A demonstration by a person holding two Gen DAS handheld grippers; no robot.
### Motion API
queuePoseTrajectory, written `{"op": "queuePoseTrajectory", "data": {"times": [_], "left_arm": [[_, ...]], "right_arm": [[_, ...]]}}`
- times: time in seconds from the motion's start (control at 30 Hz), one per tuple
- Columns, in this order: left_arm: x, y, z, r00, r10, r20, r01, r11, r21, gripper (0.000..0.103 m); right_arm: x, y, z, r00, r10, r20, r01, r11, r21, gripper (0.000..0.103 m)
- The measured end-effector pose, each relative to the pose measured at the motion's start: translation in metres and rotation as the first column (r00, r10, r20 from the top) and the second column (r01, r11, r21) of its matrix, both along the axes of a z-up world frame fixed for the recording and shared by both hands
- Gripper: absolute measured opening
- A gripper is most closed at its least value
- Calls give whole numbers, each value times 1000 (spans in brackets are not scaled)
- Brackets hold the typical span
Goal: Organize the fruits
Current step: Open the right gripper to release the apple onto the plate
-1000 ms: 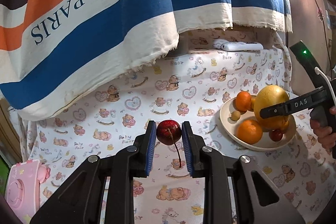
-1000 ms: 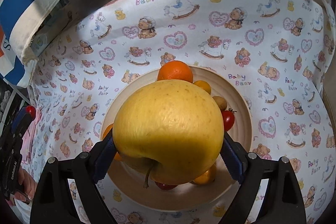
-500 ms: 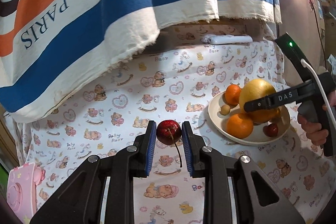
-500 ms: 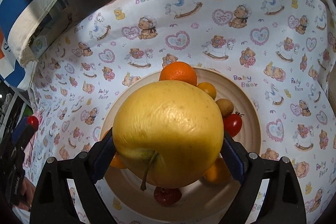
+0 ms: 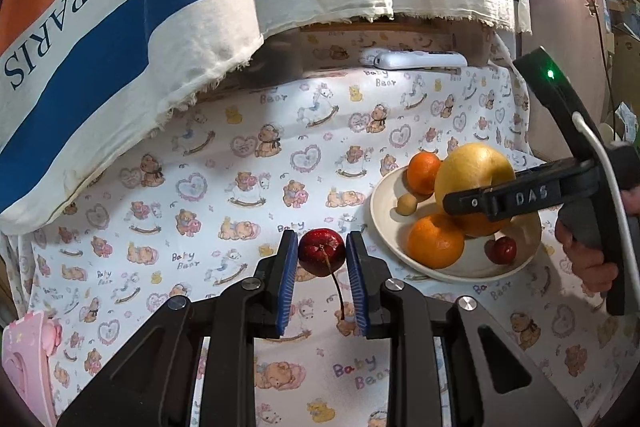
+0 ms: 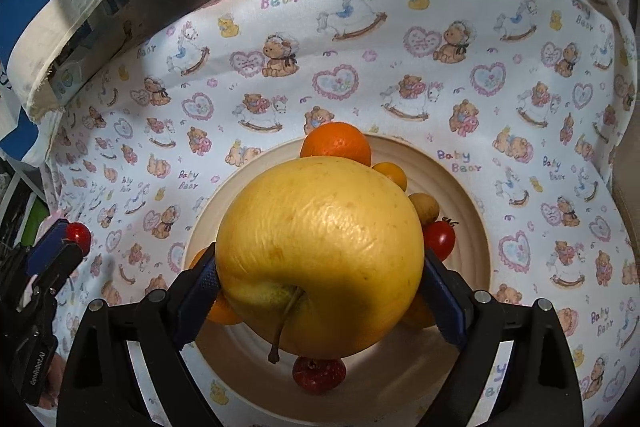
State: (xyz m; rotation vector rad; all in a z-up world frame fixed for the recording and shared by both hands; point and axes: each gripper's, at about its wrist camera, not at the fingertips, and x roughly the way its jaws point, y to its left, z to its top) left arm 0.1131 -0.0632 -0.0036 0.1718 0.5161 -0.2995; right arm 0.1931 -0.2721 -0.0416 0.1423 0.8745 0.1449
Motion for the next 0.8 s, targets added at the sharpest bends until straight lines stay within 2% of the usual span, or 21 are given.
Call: {"op": "queuePoseTrajectory", "data": {"times": [0.17, 0.4, 0.6, 0.7, 0.8], "left_arm": [[5, -2, 1, 1000, 0, -11, 0, 1000, -8, 24], [4, -3, -3, 1000, -12, -18, 12, 1000, 1, 24], [6, 2, -1, 1000, 1, -23, -1, 1000, -15, 24], [7, -2, -2, 1000, -11, -28, 11, 1000, 7, 24], [6, -8, -1, 999, -38, -31, 39, 999, 16, 24]], "right_arm": [[-6, 4, 0, 1000, -5, 19, 5, 999, -34, 92], [-21, 14, 5, 994, -14, 104, 28, 991, -131, 93], [-38, 19, 14, 976, 45, 212, -1, 979, -205, 94], [-45, 12, 20, 968, 63, 243, -18, 983, -181, 94], [-61, -2, 34, 946, 54, 321, -16, 992, -121, 94]]}}
